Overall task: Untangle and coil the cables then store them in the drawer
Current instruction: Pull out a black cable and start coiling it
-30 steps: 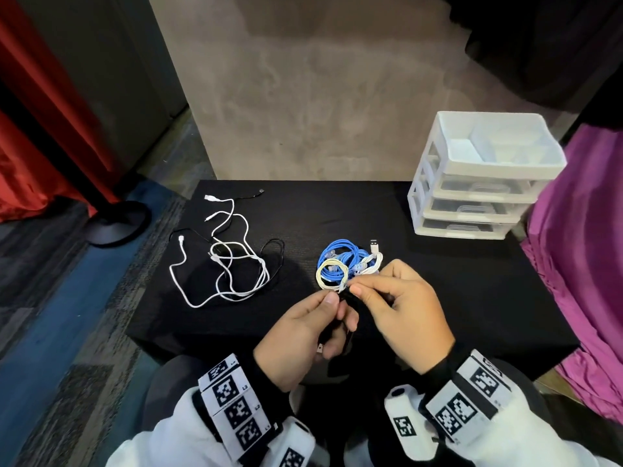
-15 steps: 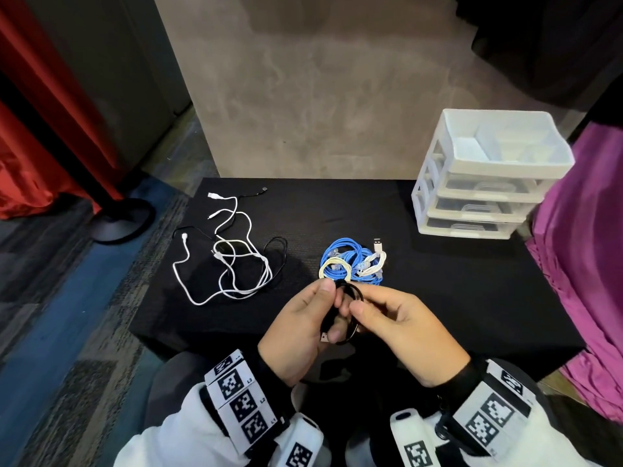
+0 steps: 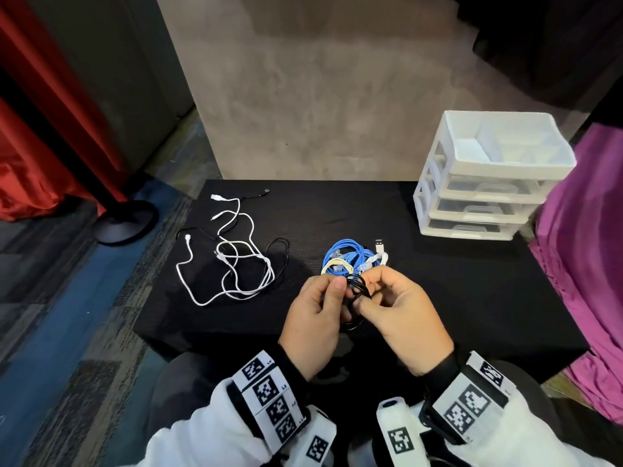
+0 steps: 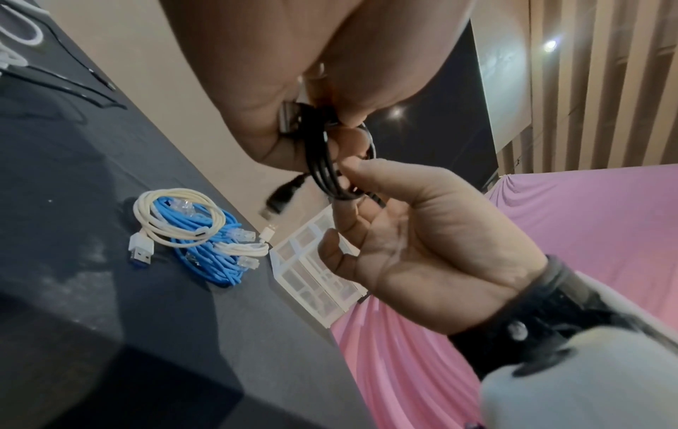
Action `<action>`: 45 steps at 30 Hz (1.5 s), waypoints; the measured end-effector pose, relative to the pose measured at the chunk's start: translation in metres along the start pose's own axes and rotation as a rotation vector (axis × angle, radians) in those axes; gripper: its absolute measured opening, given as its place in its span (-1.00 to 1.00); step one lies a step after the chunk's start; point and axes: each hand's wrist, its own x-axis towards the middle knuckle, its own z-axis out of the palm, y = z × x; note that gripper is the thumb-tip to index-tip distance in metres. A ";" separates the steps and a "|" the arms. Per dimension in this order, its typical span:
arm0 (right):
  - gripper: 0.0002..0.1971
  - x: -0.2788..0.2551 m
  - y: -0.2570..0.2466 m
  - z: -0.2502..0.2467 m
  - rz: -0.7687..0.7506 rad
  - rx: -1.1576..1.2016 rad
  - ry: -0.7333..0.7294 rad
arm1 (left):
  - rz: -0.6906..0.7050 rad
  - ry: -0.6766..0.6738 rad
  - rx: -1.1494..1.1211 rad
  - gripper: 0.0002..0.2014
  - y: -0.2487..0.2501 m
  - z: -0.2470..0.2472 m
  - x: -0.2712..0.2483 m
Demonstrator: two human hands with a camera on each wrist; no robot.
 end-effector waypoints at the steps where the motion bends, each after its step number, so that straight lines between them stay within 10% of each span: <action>1: -0.72 0.000 0.000 -0.001 0.005 0.006 -0.003 | -0.016 -0.006 -0.005 -0.72 0.002 -0.001 0.000; 9: -0.79 -0.008 -0.011 -0.010 -0.161 -0.031 0.003 | -0.122 -0.060 -0.006 -0.67 0.002 -0.009 0.008; 16: -0.72 -0.016 -0.007 -0.026 0.079 0.268 -0.241 | -0.174 -0.013 0.033 -0.67 -0.003 -0.025 0.016; 25: -0.81 -0.005 0.012 -0.025 -0.047 -0.357 0.102 | -0.469 -0.134 -0.428 -0.71 0.014 -0.024 0.018; 45: -0.77 -0.006 0.000 -0.009 0.363 0.575 0.268 | -0.179 -0.194 -0.177 -0.82 0.009 -0.005 0.006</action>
